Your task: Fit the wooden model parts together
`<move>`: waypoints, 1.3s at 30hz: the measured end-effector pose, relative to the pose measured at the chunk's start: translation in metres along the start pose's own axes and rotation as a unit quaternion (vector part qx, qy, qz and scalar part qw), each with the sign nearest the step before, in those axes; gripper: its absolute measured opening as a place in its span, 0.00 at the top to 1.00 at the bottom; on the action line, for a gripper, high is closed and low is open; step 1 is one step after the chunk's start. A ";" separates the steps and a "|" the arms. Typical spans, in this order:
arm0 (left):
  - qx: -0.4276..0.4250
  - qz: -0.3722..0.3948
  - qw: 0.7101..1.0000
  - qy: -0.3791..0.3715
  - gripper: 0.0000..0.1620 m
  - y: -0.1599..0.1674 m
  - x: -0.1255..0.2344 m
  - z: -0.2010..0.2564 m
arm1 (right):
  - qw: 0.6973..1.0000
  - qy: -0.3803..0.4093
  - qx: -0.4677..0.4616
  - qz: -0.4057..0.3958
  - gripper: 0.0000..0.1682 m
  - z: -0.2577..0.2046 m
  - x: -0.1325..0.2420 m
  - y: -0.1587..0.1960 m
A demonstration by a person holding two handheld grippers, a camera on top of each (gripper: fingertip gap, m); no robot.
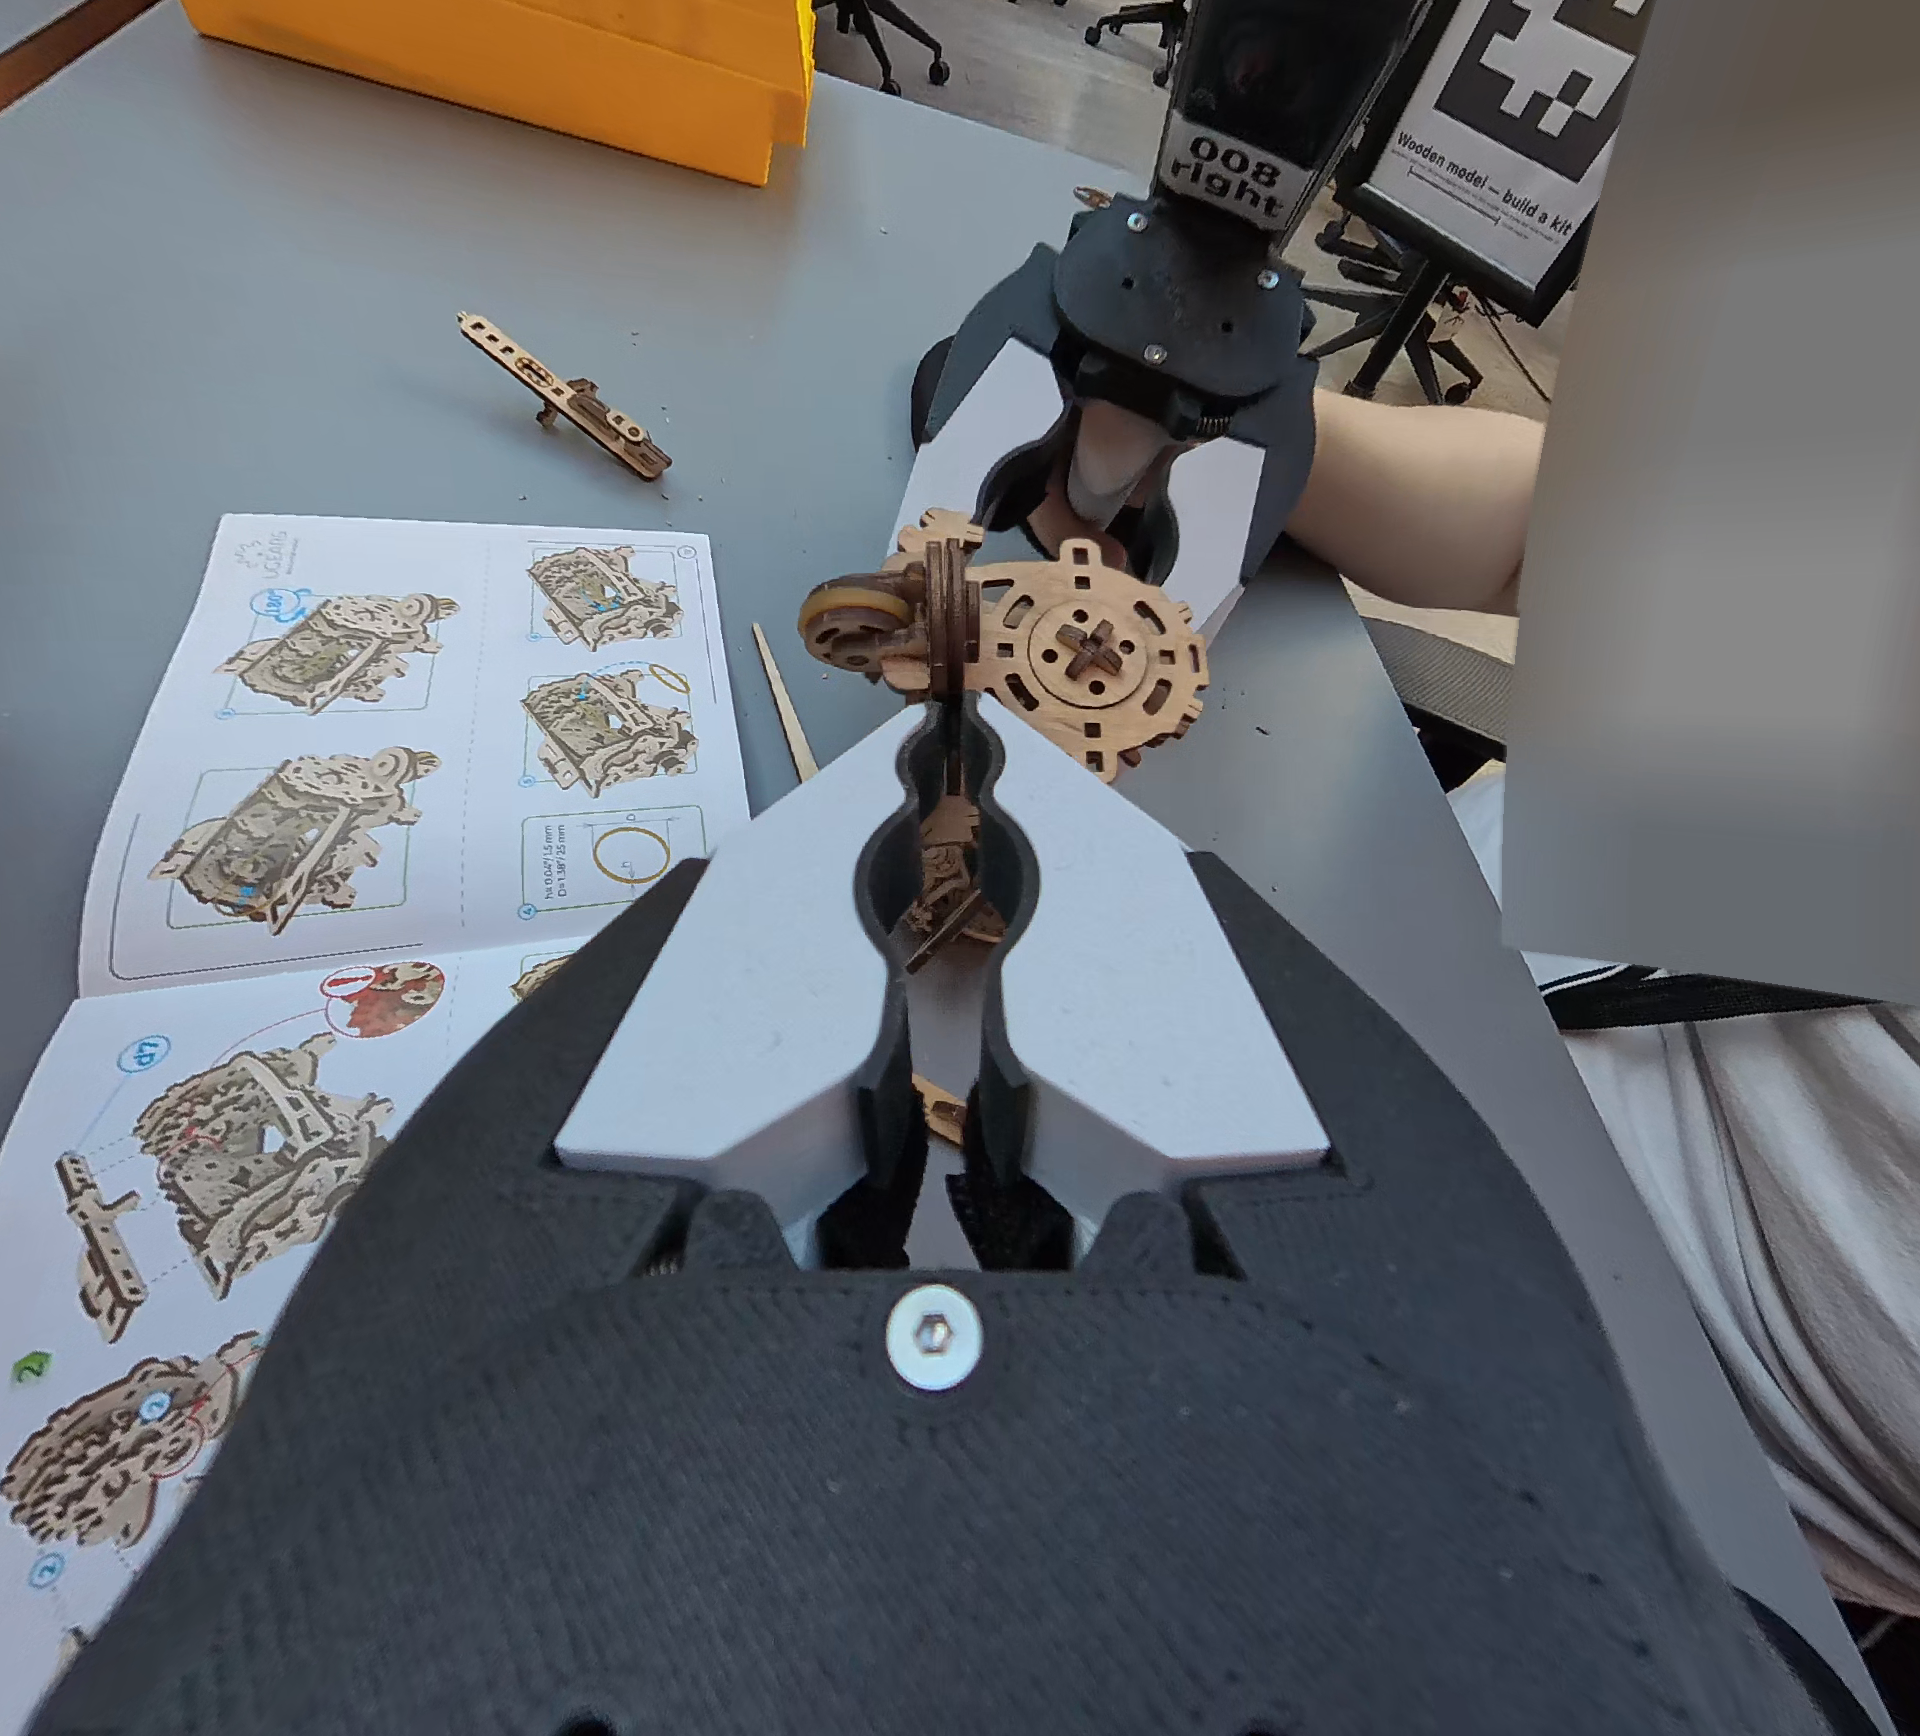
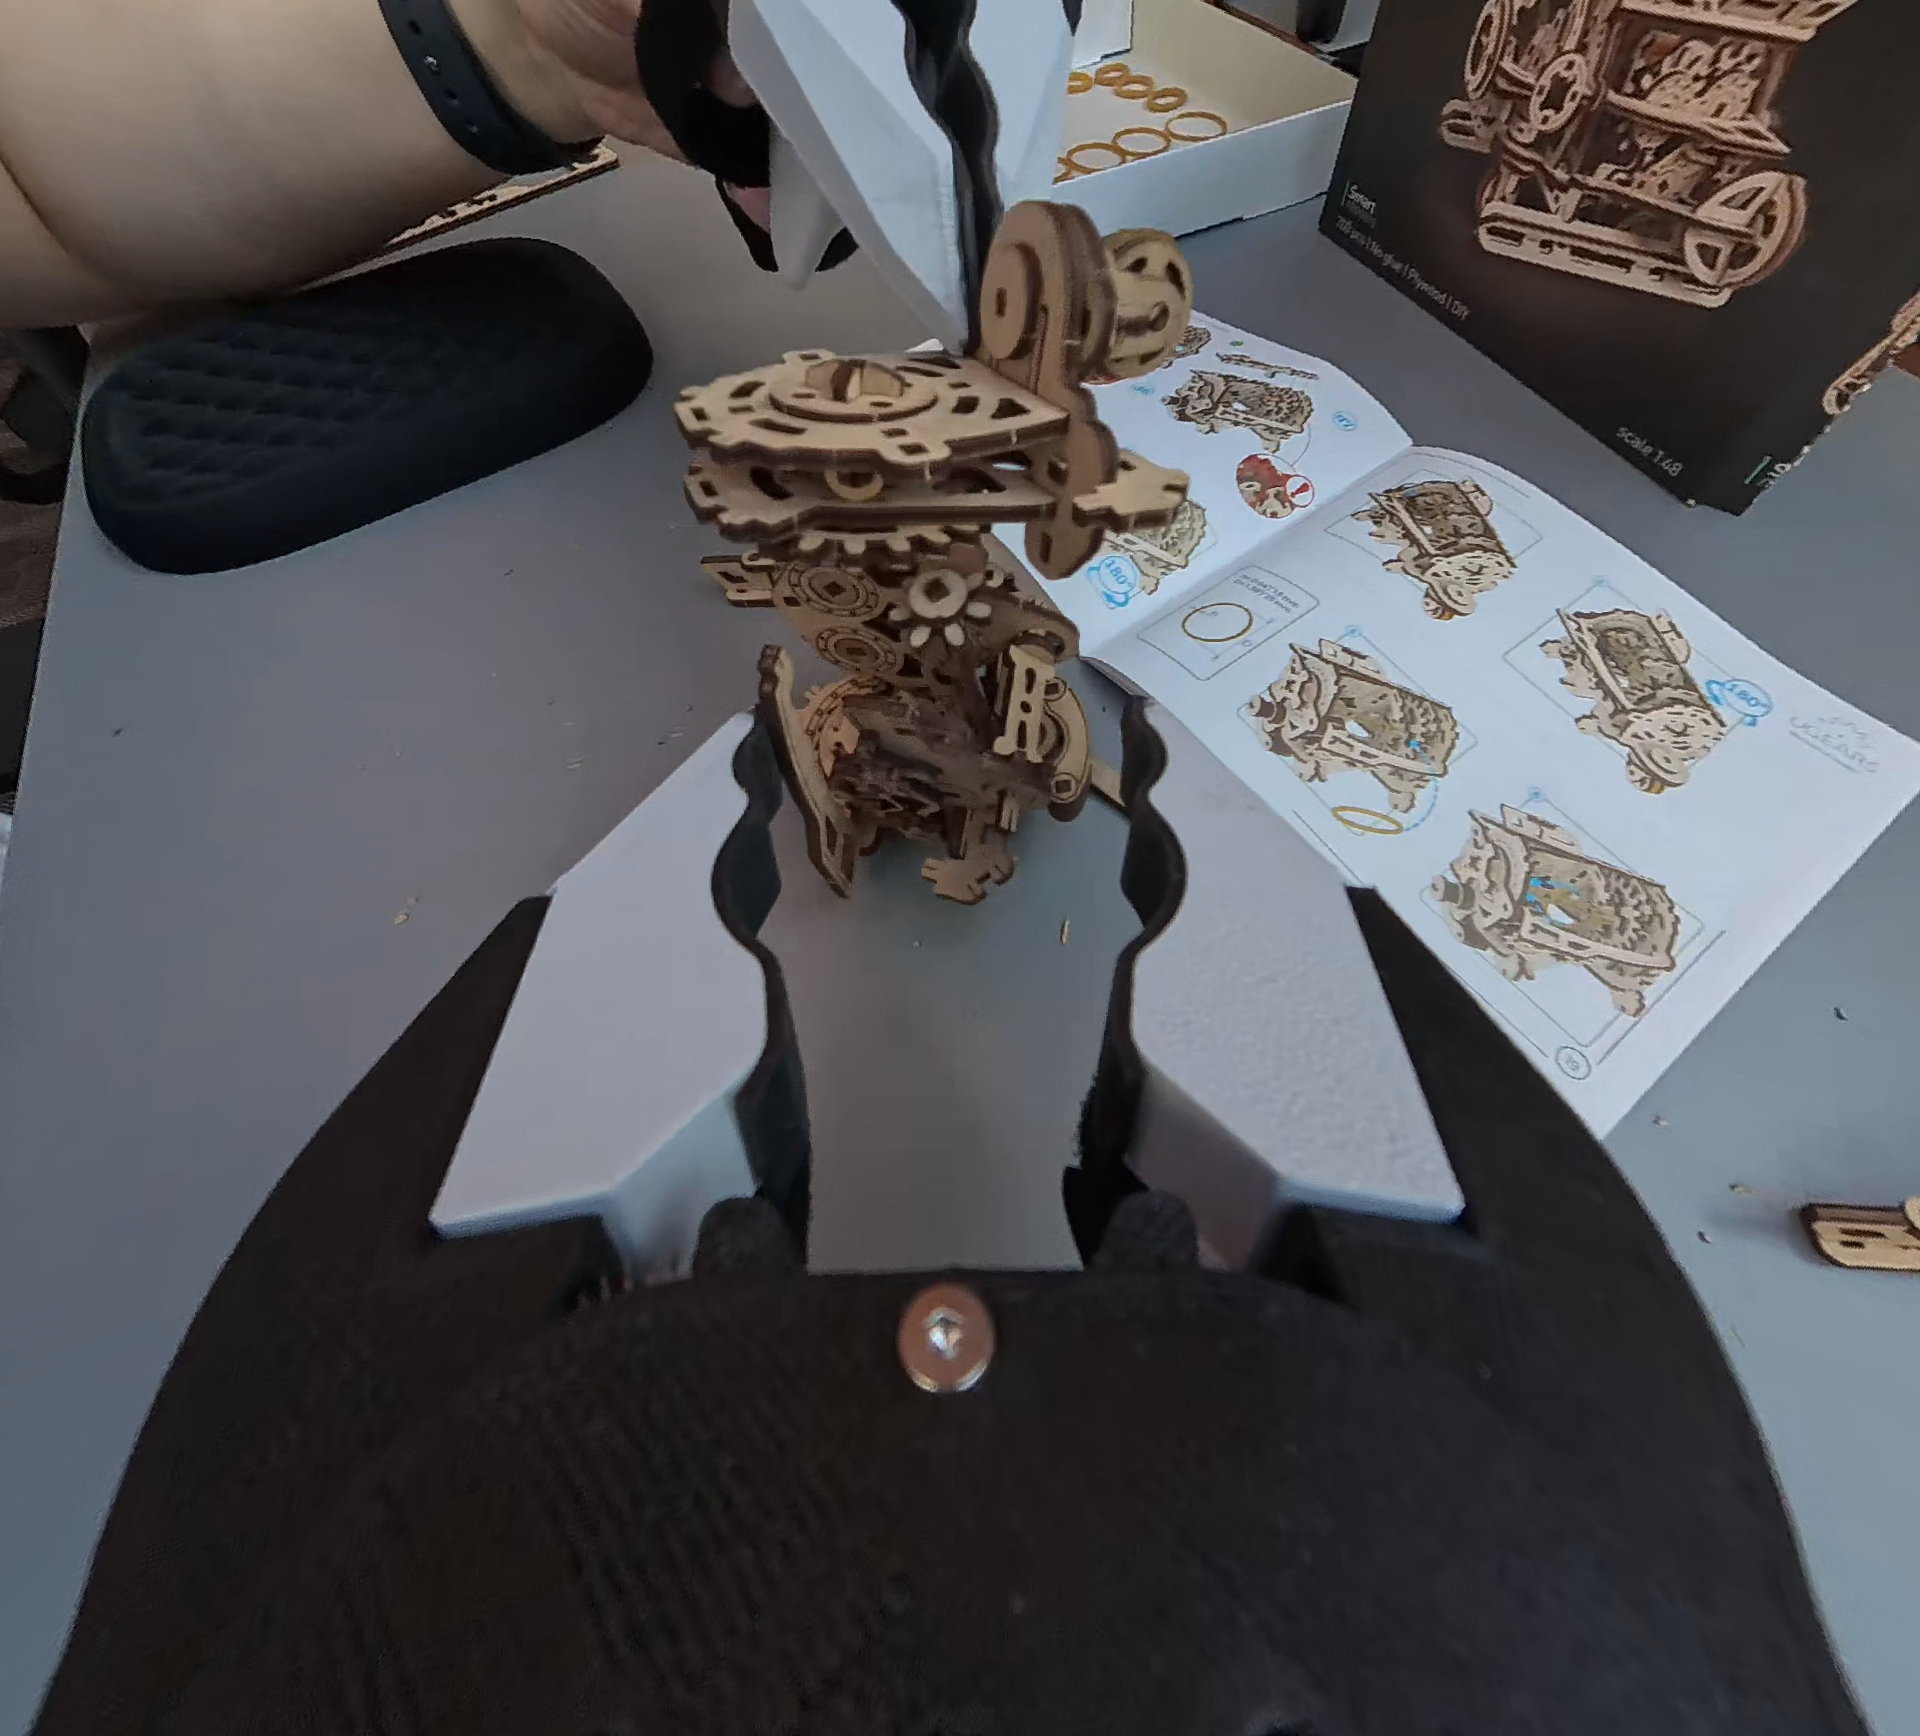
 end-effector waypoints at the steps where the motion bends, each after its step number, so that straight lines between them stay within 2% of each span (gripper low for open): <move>1: 0.004 0.005 1.000 0.004 1.00 -0.001 0.000 0.001 | 1.000 -0.003 -0.006 -0.004 0.65 0.000 -0.002 0.001; 12: 0.019 0.044 0.999 0.002 1.00 -0.011 0.011 -0.001 | 1.000 0.012 -0.007 -0.007 0.73 0.005 0.001 0.005; 18: 0.033 0.069 0.997 -0.006 1.00 -0.011 0.025 -0.004 | 0.994 0.091 -0.058 -0.008 0.73 -0.004 0.017 0.001; 21: 0.042 0.079 0.996 -0.010 1.00 -0.009 0.033 -0.006 | 0.988 0.117 -0.100 -0.014 0.80 -0.028 0.031 0.000; 22: 0.043 0.082 0.996 -0.013 1.00 -0.009 0.036 -0.006 | 0.985 0.116 -0.127 0.005 0.85 -0.037 0.034 -0.002; 23: 0.042 0.085 0.995 -0.015 1.00 -0.010 0.038 -0.007 | 0.976 0.108 -0.184 0.031 0.87 -0.045 0.035 -0.003; 25: 0.040 0.092 0.995 -0.015 1.00 -0.014 0.044 -0.006 | 0.943 0.039 -0.324 0.065 0.86 -0.060 0.028 0.002; 27: 0.035 0.102 0.994 -0.015 1.00 -0.023 0.048 -0.004 | 0.911 -0.010 -0.405 0.082 0.90 -0.064 0.019 0.009; 32: 0.012 0.122 0.992 -0.003 1.00 -0.044 0.056 0.011 | 0.890 0.086 -0.445 0.036 0.89 -0.048 0.002 0.025; 35: 0.001 0.127 0.992 -0.002 1.00 -0.051 0.062 0.024 | 0.859 0.078 -0.504 0.052 0.87 -0.048 -0.008 0.021; 39: -0.036 0.134 0.990 -0.013 1.00 -0.060 0.074 0.045 | 0.841 0.099 -0.532 0.033 0.87 -0.050 -0.019 0.024</move>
Point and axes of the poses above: each gripper's, where its closed fingertips meet, x back along the fingers, y out of its underside, z = x × y across the jaws, the point moved 4 cm from there along x, back along the fingers, and after that the axes turned 12 degrees about x, right-handed, at the moved point
